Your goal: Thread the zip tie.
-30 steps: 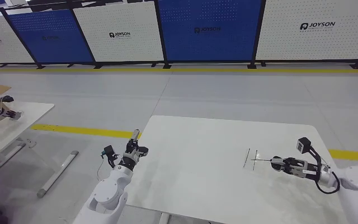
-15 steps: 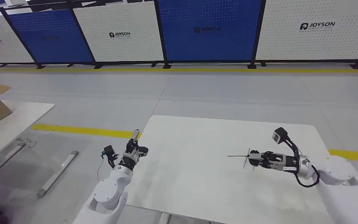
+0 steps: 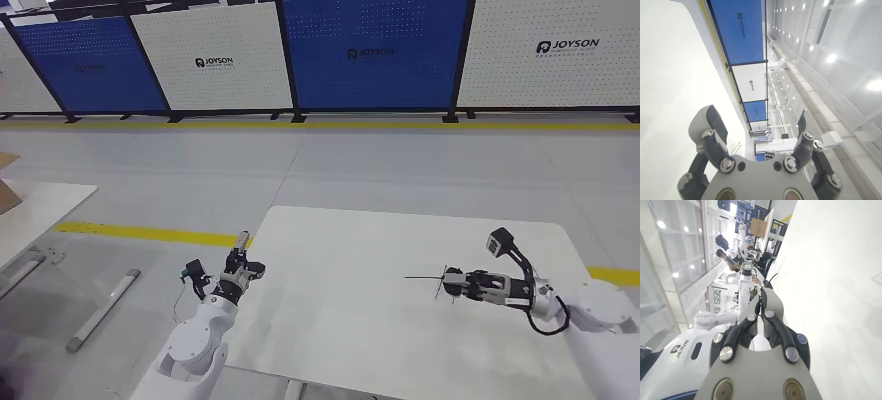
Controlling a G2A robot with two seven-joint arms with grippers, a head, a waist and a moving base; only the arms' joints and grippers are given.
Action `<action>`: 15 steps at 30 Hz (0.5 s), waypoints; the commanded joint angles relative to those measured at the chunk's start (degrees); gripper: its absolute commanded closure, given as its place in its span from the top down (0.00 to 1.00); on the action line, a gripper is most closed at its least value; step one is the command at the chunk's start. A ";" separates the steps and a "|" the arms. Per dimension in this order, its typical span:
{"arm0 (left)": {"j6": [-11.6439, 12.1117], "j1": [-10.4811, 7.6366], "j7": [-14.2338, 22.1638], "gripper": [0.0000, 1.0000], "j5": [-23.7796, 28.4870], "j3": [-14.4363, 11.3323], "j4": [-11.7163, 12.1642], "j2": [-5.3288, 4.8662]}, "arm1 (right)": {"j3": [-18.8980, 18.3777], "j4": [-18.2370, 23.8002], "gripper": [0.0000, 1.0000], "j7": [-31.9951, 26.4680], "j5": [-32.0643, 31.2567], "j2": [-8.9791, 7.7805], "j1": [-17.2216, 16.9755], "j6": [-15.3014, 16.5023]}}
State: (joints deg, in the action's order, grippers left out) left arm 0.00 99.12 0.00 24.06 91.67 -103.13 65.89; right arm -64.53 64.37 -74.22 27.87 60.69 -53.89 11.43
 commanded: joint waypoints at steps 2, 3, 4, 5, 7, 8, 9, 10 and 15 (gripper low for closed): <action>0.00 0.00 0.00 1.00 0.00 0.00 0.00 0.00 | -0.67 0.68 0.00 -3.49 3.90 -0.08 -0.80 0.14; 0.00 0.00 0.00 1.00 0.00 0.00 0.00 0.00 | -0.69 0.72 0.00 -4.20 4.47 -0.09 -0.86 -0.23; 0.00 0.00 0.00 1.00 0.00 0.00 0.00 0.00 | -0.72 0.70 0.00 -4.39 4.72 -0.09 -0.88 -0.43; 0.00 0.00 0.00 1.00 0.00 0.00 0.00 0.00 | -0.72 0.70 0.00 -4.39 4.72 -0.09 -0.88 -0.43; 0.00 0.00 0.00 1.00 0.00 0.00 0.00 0.00 | -0.72 0.70 0.00 -4.39 4.72 -0.09 -0.88 -0.43; 0.00 0.00 0.00 1.00 0.00 0.00 0.00 0.00 | -0.72 0.70 0.00 -4.39 4.72 -0.09 -0.88 -0.43; 0.00 0.00 0.00 1.00 0.00 0.00 0.00 0.00 | -0.72 0.70 0.00 -4.39 4.72 -0.09 -0.88 -0.43; 0.00 0.00 0.00 1.00 0.00 0.00 0.00 0.00 | -0.72 0.70 0.00 -4.39 4.72 -0.09 -0.88 -0.43; 0.00 0.00 0.00 1.00 0.00 0.00 0.00 0.00 | -0.72 0.70 0.00 -4.39 4.72 -0.09 -0.88 -0.43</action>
State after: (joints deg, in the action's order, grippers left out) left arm 0.00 99.12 0.00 24.06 91.67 -103.13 65.89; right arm -65.25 65.07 -78.61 32.59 60.60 -54.77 11.00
